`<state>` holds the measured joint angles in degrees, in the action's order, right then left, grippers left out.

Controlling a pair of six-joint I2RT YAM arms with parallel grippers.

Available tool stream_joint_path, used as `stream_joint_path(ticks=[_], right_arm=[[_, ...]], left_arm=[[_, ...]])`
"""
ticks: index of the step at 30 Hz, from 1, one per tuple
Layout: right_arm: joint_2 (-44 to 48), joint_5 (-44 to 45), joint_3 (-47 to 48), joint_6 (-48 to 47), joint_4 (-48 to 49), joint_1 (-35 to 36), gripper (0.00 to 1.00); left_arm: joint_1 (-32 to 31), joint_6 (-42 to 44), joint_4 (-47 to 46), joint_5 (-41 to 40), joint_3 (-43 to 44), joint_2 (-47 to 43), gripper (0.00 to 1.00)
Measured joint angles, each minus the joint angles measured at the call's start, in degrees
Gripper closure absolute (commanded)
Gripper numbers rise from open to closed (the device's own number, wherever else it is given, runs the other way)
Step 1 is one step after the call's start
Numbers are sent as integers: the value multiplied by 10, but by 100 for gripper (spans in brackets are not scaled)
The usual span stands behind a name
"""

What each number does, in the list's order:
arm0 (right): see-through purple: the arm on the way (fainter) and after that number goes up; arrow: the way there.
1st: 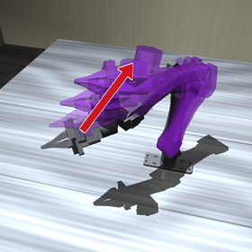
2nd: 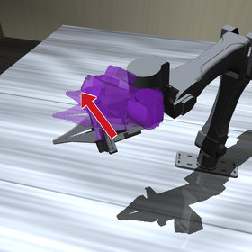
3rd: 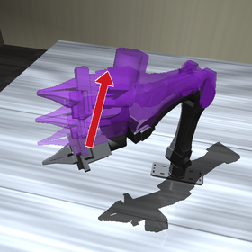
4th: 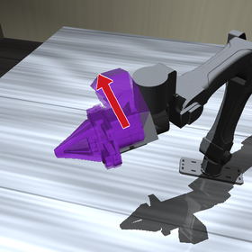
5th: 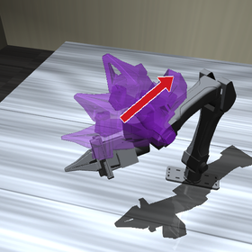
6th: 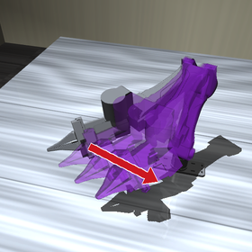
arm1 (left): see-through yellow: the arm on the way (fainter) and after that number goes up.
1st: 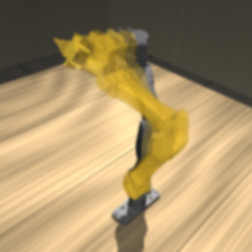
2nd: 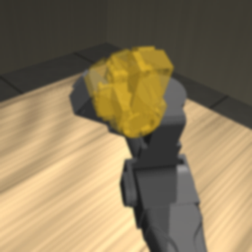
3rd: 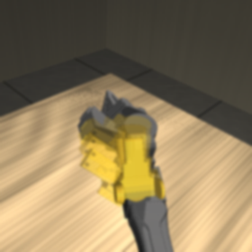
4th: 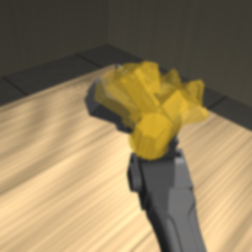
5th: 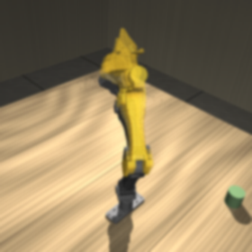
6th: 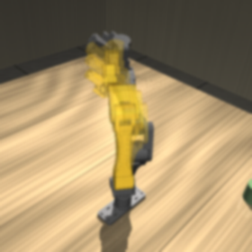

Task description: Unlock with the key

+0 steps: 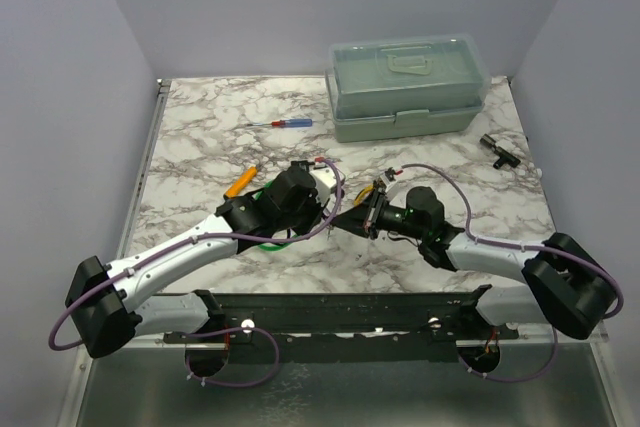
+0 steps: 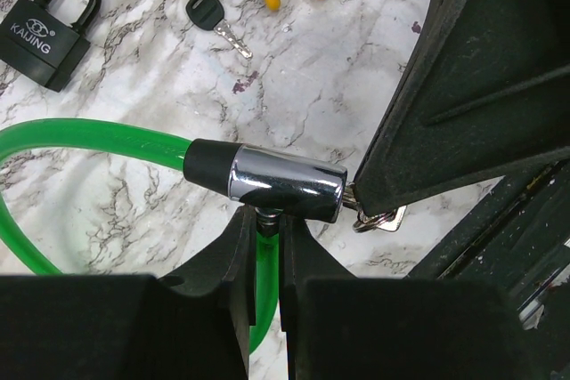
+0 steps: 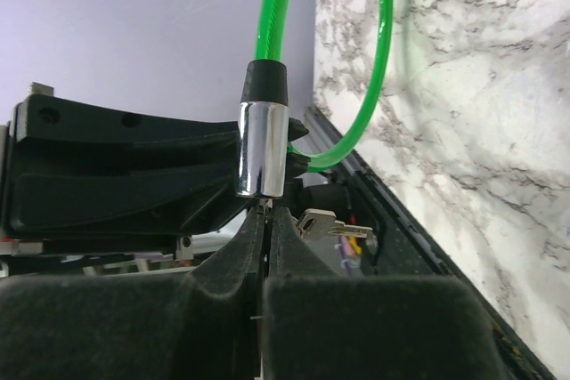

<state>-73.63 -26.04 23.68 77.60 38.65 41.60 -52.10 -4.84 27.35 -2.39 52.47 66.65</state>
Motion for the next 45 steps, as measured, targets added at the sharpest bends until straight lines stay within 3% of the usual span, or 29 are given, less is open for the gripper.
stream_joint_path(ticks=[9, 19, 35, 45], right_arm=[[-88, -12, -43, 104, 208, -1, 100], [-252, -23, -41, 247, 457, 0, 100], [-279, 2, 52, 320, 470, 16, 100], [-285, 45, 131, 352, 474, 27, 100]], left_arm=[[0, 0, -3, -12, -5, -8, 100], [3, 0, -7, -40, -14, -33, 100], [14, -10, -37, -124, -17, -82, 100], [33, -37, -148, -172, -46, -129, 100]])
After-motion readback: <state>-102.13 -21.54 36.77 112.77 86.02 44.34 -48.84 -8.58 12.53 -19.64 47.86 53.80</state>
